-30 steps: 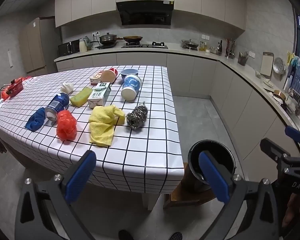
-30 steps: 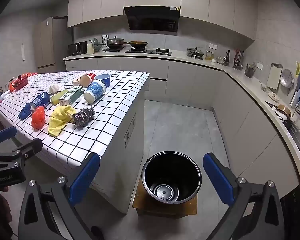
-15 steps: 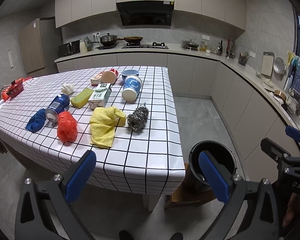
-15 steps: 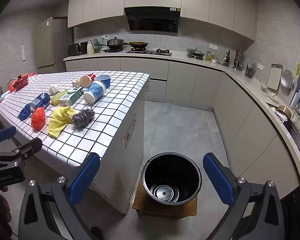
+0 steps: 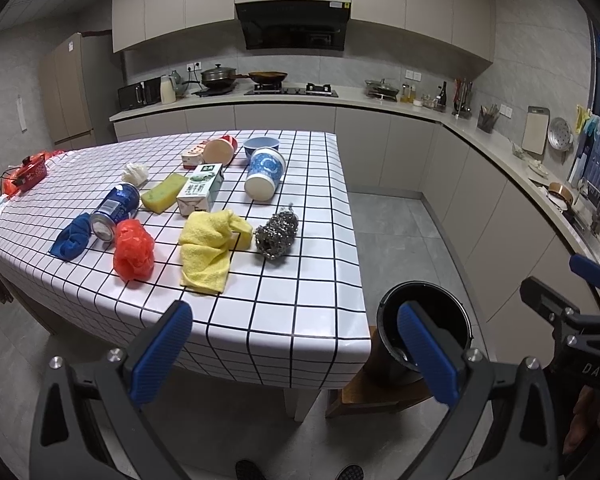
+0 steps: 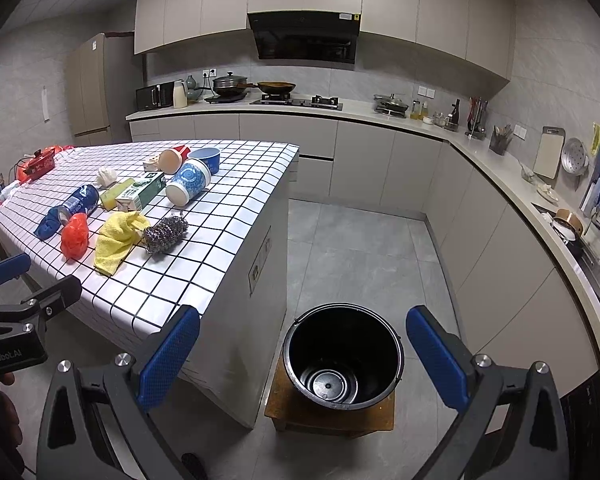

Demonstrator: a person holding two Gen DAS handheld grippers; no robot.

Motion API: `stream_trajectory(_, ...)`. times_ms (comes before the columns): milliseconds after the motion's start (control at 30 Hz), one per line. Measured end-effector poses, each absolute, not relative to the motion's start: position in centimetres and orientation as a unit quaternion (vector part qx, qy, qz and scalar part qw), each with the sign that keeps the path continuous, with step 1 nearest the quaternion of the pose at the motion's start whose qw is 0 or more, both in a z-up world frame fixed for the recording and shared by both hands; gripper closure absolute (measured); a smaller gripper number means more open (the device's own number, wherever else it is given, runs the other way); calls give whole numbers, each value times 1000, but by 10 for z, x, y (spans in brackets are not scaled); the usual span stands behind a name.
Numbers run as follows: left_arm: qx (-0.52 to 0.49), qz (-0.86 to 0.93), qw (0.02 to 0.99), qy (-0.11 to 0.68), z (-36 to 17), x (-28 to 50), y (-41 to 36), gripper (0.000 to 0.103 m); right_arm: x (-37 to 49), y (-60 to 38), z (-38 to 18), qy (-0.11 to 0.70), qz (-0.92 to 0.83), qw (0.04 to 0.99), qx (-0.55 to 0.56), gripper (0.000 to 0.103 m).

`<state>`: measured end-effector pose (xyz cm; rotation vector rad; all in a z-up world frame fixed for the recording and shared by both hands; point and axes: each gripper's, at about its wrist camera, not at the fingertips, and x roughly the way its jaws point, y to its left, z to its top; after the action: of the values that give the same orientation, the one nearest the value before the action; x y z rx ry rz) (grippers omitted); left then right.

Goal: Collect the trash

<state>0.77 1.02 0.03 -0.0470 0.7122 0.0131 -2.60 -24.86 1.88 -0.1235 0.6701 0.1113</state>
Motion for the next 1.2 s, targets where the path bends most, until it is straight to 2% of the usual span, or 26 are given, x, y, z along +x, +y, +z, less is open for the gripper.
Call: stream_trajectory(1200,-23,11,938,347,4,3,8,0,-28,-246,18,328,57,941,-59,0)
